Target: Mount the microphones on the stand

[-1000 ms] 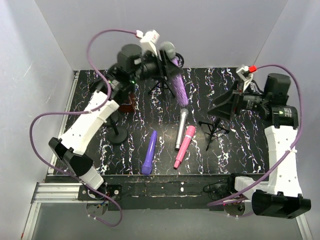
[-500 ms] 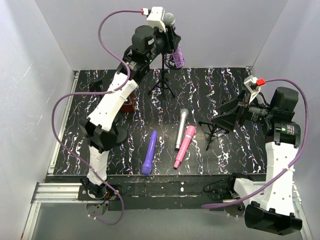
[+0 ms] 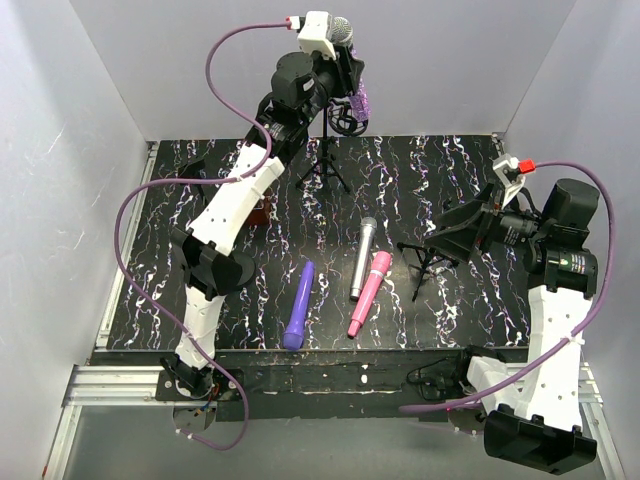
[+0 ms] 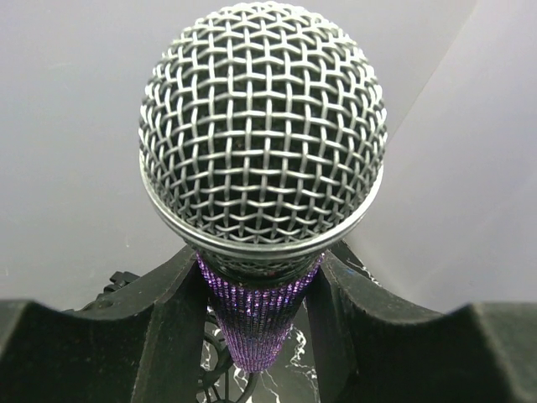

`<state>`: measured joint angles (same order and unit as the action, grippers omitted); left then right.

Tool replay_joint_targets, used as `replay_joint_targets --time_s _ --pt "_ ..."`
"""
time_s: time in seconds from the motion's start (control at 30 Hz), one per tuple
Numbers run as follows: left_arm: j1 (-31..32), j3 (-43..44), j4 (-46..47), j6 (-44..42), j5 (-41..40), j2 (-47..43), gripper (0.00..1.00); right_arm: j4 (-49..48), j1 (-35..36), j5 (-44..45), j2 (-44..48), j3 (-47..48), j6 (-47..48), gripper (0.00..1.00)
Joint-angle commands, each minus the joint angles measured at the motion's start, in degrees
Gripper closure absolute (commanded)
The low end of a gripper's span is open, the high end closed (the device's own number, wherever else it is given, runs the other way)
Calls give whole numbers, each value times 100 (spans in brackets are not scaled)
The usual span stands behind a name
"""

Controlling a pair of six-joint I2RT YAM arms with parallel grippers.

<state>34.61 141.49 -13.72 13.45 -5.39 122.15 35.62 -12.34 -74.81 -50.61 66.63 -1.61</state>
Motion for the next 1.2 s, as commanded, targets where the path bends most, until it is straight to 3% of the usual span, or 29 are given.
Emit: replay_joint_targets --time_s 0.0,0.6,0.9,1.17 --pt "-25 98 624 -298 -138 -367 100 -388 -49 -236 43 -19 -208 12" --pt "-33 -482 519 -1319 -208 -209 100 -635 -155 -350 16 -71 -481 12" --pt "19 -903 379 -2672 99 -183 100 -679 -181 -342 34 -133 -499 12" --pt "19 -1343 264 -2602 161 -60 100 -705 -207 -351 42 -142 -499 12"
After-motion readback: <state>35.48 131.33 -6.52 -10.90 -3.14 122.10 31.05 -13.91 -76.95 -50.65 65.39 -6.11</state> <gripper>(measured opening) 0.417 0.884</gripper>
